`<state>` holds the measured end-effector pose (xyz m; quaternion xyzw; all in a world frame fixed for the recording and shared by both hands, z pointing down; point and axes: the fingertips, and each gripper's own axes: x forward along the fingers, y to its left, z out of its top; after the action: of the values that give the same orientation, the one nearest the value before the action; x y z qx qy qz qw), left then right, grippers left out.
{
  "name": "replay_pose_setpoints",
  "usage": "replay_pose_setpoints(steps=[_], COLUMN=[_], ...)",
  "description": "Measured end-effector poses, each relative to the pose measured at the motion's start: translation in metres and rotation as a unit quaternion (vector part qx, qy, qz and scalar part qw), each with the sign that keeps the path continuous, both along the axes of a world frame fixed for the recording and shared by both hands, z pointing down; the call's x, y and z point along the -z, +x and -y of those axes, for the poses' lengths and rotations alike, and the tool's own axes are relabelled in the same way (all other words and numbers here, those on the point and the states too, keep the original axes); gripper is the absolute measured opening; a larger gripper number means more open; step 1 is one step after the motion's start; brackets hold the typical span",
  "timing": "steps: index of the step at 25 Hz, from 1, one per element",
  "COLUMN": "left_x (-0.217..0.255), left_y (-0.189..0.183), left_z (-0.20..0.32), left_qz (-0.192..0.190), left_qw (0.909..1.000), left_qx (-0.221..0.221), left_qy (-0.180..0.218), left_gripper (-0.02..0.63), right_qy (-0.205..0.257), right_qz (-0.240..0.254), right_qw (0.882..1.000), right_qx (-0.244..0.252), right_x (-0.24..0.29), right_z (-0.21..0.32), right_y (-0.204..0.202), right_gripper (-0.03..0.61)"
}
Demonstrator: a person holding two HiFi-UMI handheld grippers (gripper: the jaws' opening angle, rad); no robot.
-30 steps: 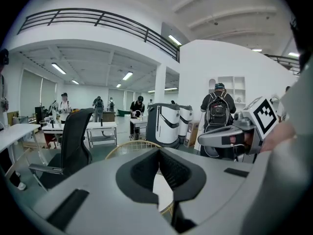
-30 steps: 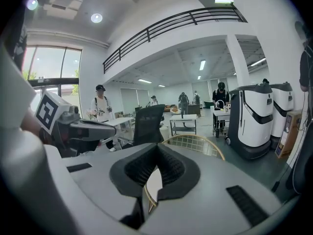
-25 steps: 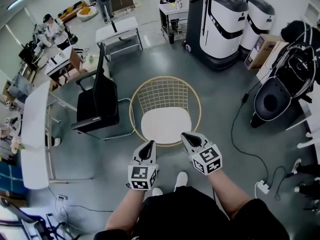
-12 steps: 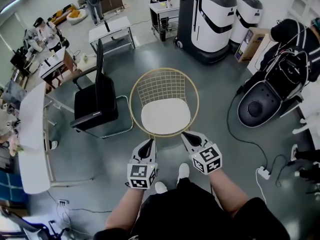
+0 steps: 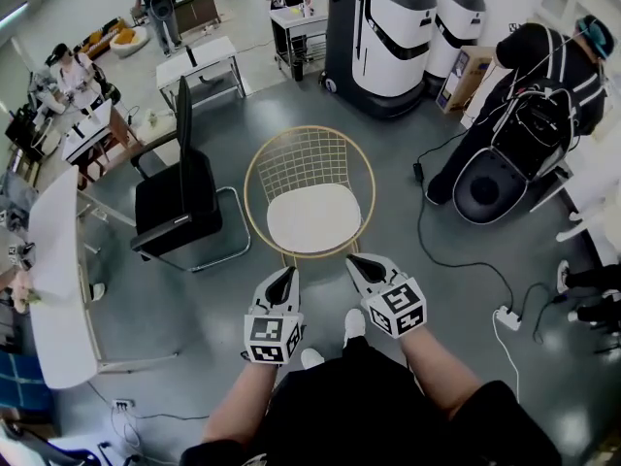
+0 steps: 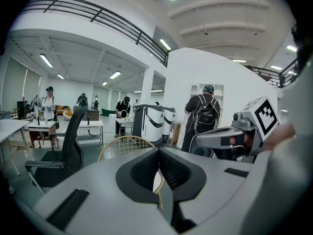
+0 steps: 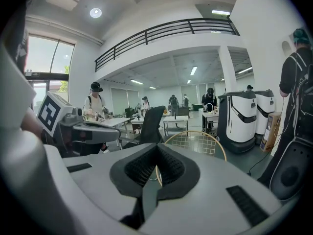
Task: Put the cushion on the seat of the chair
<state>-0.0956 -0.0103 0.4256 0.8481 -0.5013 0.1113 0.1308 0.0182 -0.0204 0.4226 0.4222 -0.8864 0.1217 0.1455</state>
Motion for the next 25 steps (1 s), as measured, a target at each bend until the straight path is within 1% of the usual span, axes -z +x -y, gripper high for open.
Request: replay_pose_setpoints(steps=[6,12,25], left_x=[0.002,0.000,-0.006], left_y=[-0.009,-0.019,-0.027], left_z=[-0.015,-0.022,-0.029], left_qz=[-0.004,-0.006,-0.006], left_qw=[0.9999,0.9999,0.9997], left_qx=[-0.009,-0.014,-0.025], left_qy=[0.004,0.002,-0.001], left_gripper=[0.017,0.017,0.017], right_qy=[0.007,0.004,0.000], right_qz=[-0.003,-0.005,-0.005], right_qw=[1.000,1.000,1.000], right_qx=[-0.007,-0.011,-0.024], right_x=[0.004,0.001,-0.004], right_z=[-0.017,-0.029,-0.039], right_y=[-0.011,-0.020,-0.029], right_gripper=[0.012,0.012,0.012])
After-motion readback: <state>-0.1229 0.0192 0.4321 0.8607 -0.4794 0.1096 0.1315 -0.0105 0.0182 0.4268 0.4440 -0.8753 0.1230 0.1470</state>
